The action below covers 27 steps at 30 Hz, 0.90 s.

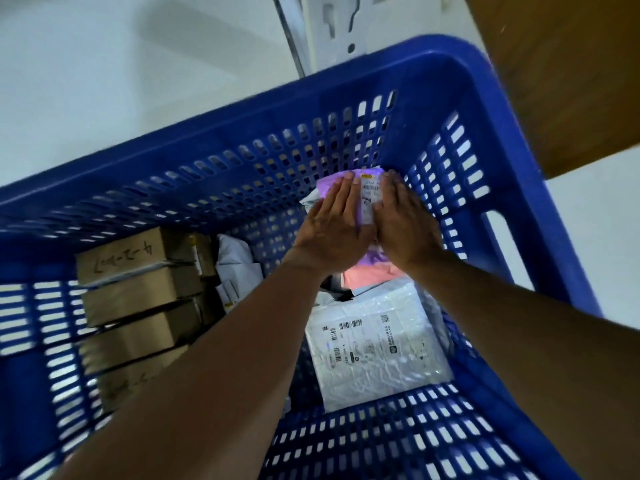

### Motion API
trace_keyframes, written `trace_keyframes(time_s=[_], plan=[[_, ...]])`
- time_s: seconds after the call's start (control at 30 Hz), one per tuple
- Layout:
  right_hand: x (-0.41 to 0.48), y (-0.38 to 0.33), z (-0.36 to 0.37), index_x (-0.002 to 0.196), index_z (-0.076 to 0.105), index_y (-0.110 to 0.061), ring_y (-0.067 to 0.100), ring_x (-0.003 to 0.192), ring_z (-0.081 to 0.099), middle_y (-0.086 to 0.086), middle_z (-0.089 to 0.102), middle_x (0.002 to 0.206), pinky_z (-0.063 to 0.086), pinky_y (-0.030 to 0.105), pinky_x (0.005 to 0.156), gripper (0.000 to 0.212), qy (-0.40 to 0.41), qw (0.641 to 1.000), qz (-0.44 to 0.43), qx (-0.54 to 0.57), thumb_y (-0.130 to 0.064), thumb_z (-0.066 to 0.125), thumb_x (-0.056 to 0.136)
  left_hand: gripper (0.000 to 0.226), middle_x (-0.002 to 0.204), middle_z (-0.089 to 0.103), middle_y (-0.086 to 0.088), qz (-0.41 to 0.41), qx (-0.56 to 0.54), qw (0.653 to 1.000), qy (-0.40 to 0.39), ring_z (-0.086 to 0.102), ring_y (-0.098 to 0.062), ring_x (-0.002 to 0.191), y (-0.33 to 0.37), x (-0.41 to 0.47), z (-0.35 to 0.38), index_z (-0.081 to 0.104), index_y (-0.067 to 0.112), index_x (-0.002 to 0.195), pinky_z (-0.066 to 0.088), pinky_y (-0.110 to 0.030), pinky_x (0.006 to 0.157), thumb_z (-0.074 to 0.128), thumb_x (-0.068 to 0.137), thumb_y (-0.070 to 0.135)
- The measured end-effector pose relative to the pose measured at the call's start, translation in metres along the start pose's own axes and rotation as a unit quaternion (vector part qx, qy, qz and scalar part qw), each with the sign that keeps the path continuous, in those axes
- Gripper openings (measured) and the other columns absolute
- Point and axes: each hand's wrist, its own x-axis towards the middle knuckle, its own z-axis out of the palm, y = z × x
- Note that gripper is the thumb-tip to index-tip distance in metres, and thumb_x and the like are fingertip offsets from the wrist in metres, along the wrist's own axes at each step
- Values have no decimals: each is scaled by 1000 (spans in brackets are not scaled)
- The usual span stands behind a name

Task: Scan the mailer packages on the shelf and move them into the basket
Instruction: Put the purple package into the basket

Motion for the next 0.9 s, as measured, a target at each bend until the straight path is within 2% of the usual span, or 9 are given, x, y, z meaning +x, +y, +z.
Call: trace_keyframes(time_s=[0.13,0.23,0.3,0.37,0.43,0.5,0.53,0.6,0.9], plan=[[-25,-5,-29,158,1,-2,29,153,12,18,9,165,14,36,124,89,-9,1000,-26,8,-28,60,97,78,167,-6,-12,15,4,1000,-7,-3,-22,154,2,-26,-23,-1,5,158,10,-42,125,9,94,49],[-52,-18,-59,158,8,-6,31,150,23,16,19,163,26,41,119,76,-8,999,9,49,-32,52,101,76,167,5,-11,-20,-46,999,12,5,-25,154,6,-53,-49,16,5,158,12,-44,125,22,93,43],[-64,-28,-75,157,14,-8,33,146,31,16,26,161,31,42,115,66,-5,998,13,67,-36,41,105,64,163,15,-23,31,0,1000,-5,14,-37,152,4,-67,-66,48,-5,139,20,-51,122,22,94,33],[-76,-41,-94,156,17,-9,33,143,34,14,29,160,33,41,113,66,-16,997,-2,72,-42,41,104,53,154,23,-38,96,51,994,-15,19,-52,146,1,-80,-80,63,-8,94,32,-61,113,21,97,24],[-86,-52,-114,156,19,-10,32,142,36,12,31,160,37,42,109,73,-30,997,-4,74,-50,45,101,50,161,8,-30,65,57,996,-39,5,-43,151,4,-95,-102,64,-4,102,27,-55,118,23,103,26],[-92,-64,-134,155,21,-11,32,140,38,11,34,158,41,43,105,75,-38,997,-5,70,-54,46,99,57,166,-9,-11,8,23,998,-50,-6,-24,154,9,-110,-129,37,4,149,16,-44,124,19,104,36],[-94,-70,-144,155,22,-11,32,140,38,11,35,157,41,44,104,75,-38,997,-7,72,-55,45,99,61,167,-13,-3,-18,-9,998,-55,-6,-17,154,10,-116,-142,13,10,159,12,-40,124,20,105,38],[-101,-86,-169,154,23,-11,30,141,37,9,36,156,40,43,106,74,-26,996,-20,80,-57,42,99,64,166,-14,3,-34,-34,998,-50,-5,-11,153,18,-130,-169,-6,16,159,7,-33,124,23,106,38],[-151,-158,-290,156,21,-14,25,146,29,7,31,160,34,41,111,81,-13,996,-68,57,-64,44,95,60,167,-9,3,-89,-87,990,-65,-1,-14,154,51,-216,-280,1,22,160,11,-37,124,24,107,36]])
